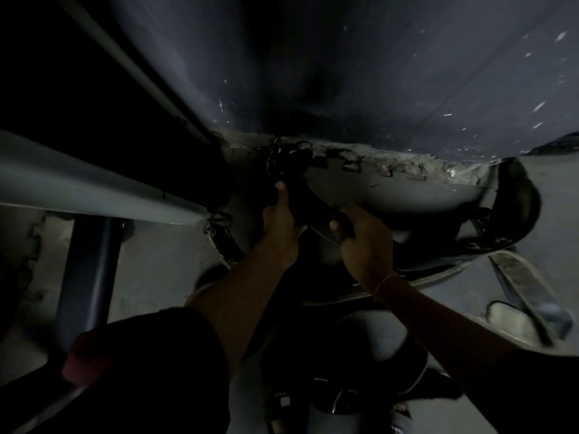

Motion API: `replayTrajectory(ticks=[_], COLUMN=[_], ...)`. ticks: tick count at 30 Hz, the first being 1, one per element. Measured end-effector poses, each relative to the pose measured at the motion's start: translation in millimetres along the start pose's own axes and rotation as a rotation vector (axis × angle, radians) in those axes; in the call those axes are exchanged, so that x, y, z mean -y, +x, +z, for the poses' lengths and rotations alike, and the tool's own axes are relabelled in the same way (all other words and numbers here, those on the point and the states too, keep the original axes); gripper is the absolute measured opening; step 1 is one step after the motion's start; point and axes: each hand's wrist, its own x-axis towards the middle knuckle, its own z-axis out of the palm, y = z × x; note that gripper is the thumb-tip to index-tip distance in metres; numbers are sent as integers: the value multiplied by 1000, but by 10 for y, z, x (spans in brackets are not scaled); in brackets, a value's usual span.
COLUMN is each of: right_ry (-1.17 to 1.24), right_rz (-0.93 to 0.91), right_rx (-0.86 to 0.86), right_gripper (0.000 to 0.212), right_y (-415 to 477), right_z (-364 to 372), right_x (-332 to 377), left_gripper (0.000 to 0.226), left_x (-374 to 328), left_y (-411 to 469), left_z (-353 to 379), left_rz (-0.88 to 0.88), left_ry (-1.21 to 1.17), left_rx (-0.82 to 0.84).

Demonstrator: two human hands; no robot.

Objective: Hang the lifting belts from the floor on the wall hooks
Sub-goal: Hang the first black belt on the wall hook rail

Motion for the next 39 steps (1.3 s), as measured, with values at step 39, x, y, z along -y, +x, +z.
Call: replayTrajectory(ticks=[39], right_ry=[900], right_rz=[-586], right_rx=[-250], right_gripper=[20], right_y=[-2343], right_z=[-6713], right_x=[4575], left_gripper=[20], left_x=[-3999], left_y=[-8168], left_z=[2274], left_rz=[1188], left_ry=[288], left_rx=[534])
